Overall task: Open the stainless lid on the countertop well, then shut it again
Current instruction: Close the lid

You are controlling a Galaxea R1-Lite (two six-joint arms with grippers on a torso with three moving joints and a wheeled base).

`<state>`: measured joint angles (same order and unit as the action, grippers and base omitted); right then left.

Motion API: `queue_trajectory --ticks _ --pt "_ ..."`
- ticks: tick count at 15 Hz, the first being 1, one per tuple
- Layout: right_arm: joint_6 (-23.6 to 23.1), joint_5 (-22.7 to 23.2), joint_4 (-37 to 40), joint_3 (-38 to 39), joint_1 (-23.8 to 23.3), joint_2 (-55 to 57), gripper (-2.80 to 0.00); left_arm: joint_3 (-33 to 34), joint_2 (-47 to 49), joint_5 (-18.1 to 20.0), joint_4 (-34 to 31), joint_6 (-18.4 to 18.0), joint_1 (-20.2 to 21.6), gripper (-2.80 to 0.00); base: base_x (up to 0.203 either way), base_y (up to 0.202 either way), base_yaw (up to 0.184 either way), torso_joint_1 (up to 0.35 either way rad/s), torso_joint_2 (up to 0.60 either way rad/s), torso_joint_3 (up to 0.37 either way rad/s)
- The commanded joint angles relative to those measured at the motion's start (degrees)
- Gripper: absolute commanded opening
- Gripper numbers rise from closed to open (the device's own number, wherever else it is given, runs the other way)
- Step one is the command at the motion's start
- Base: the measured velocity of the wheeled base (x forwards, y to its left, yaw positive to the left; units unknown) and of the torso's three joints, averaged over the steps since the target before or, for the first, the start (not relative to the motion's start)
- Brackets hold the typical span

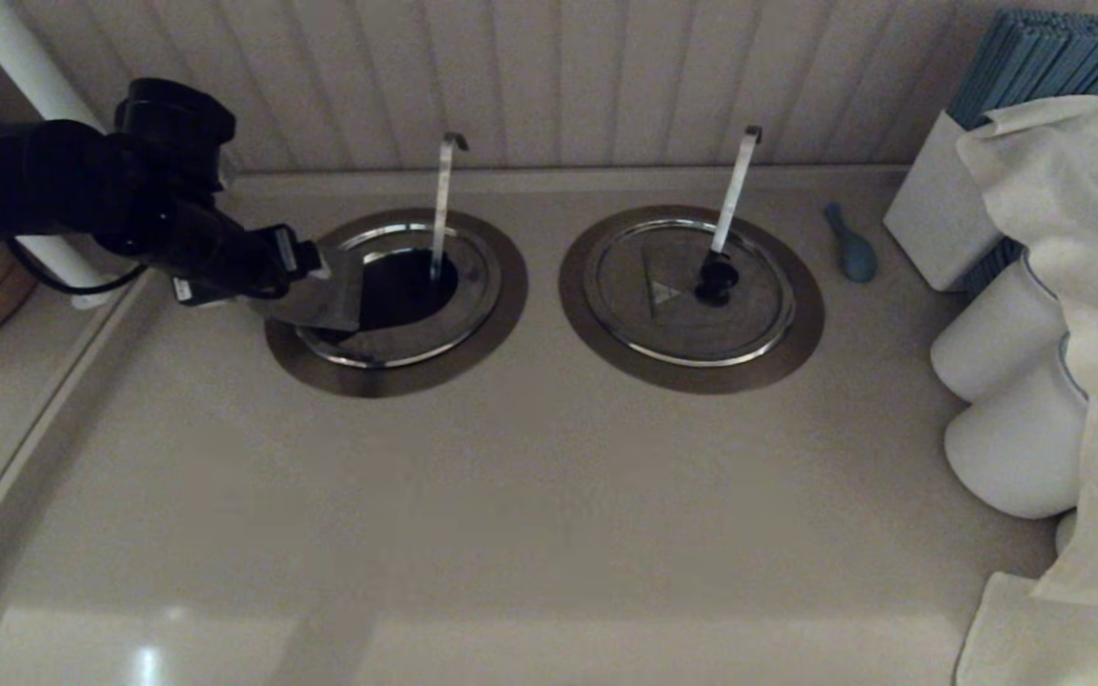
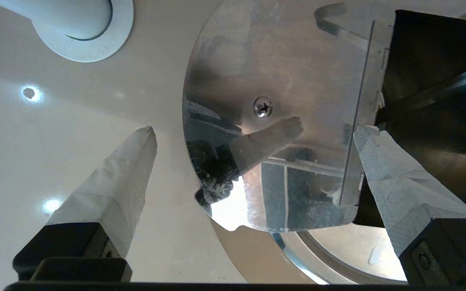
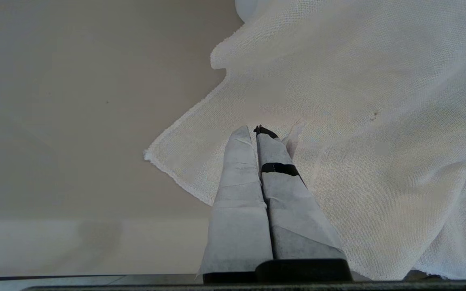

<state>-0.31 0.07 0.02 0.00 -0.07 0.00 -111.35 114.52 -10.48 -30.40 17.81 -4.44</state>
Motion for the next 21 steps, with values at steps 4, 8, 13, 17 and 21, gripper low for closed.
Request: queue_trajectory --ticks 4,8,13,17,21 --pt "-0.04 0.01 -0.02 0.0 -0.01 0.0 -2.8 -0.18 0.27 -0.06 0.08 0.12 -0.31 0.0 0.0 0.0 0.0 0.0 0.0 0.0" --pt "-0.04 0.01 -0.02 0.0 -0.01 0.0 -2.8 -0.32 0.07 0.02 0.17 0.3 -1.21 0.0 0.0 0.0 0.0 0.0 0.0 0.0" --pt "-0.04 0.01 -0.02 0.0 0.07 0.0 -2.8 -0.27 -0.26 0.02 0.17 1.18 -2.95 0.0 0.0 0.0 0.0 0.0 0.0 0.0" --pt "-0.04 0.01 -0.02 0.0 0.0 0.0 -2.8 -0.27 -0.54 -0.06 0.17 1.8 -3.93 0.0 0.0 0.0 0.0 0.0 0.0 0.0" --pt "-0.04 0.01 -0.02 0.0 0.0 0.0 -2.8 -0.27 -0.88 -0.09 0.17 2.49 -5.32 0.0 0.0 0.0 0.0 0.0 0.0 0.0"
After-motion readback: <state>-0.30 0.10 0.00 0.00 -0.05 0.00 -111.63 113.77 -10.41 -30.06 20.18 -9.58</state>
